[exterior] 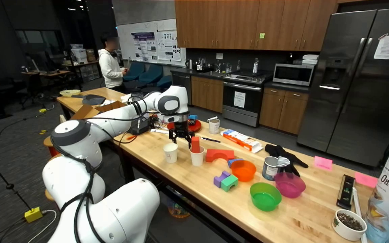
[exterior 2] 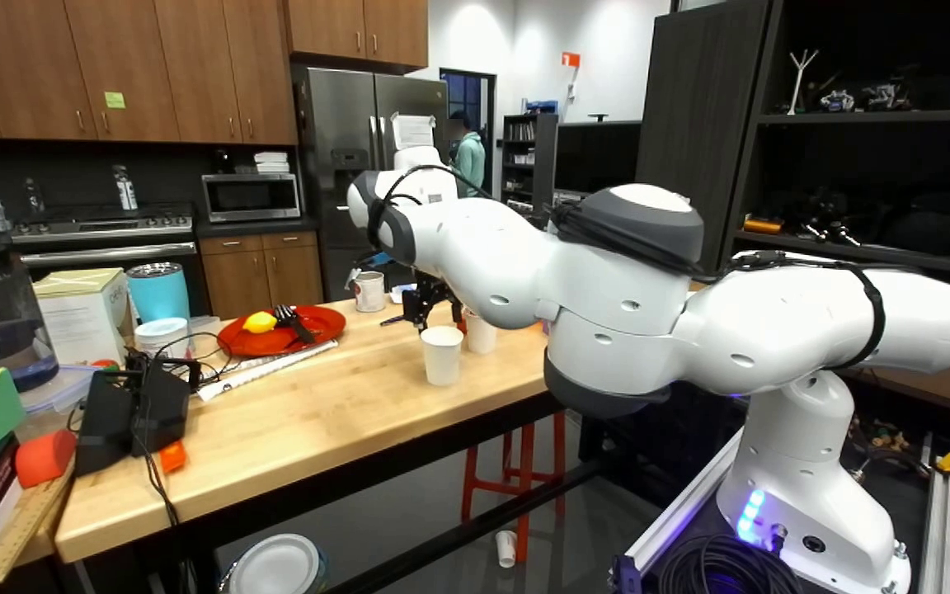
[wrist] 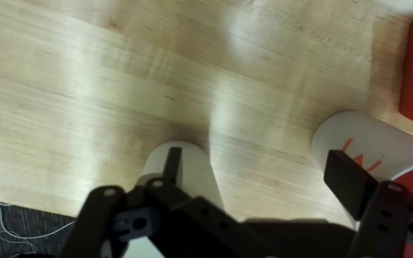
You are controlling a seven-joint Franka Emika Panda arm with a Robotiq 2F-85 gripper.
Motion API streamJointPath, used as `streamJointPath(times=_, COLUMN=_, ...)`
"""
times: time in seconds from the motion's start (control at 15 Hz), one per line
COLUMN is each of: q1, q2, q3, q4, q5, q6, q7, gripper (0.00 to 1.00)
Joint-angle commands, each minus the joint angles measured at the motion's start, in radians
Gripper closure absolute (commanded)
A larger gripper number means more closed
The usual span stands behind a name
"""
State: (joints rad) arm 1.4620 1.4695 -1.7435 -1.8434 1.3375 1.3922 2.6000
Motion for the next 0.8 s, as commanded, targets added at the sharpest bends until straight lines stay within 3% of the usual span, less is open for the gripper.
streamJointPath(times=0.0, q1=0.038, q2=0.005, q3=-0.022, q4=-0.101, q5=-0.043, q6=0.067, q7=0.000, gripper=0.00)
streamJointPath(times=0.2, q1=0.052, q2=0.005, q3=-0.020, q4=-0.124, q5=-0.071, q6=0.130, q7=0.015, gripper=0.00)
streamJointPath(times=0.27, q1=0.031, q2=-0.070, q3=0.032, q4=-0.090, q5=-0.111, q6=0.148, q7=0.011, gripper=0.00)
streamJointPath(times=0.4, q1=0.036, q2=-0.065, q3=0.030, q4=-0.100, q5=-0.115, q6=0.164, q7=0.008, gripper=0.00)
streamJointPath(times=0.47, q1=0.026, q2=0.005, q3=-0.006, q4=-0.096, q5=-0.064, q6=0.109, q7=-0.002, gripper=0.00)
streamJointPath(times=0.73, q1=0.033, q2=0.005, q3=-0.006, q4=-0.097, q5=-0.065, q6=0.113, q7=-0.001, gripper=0.00)
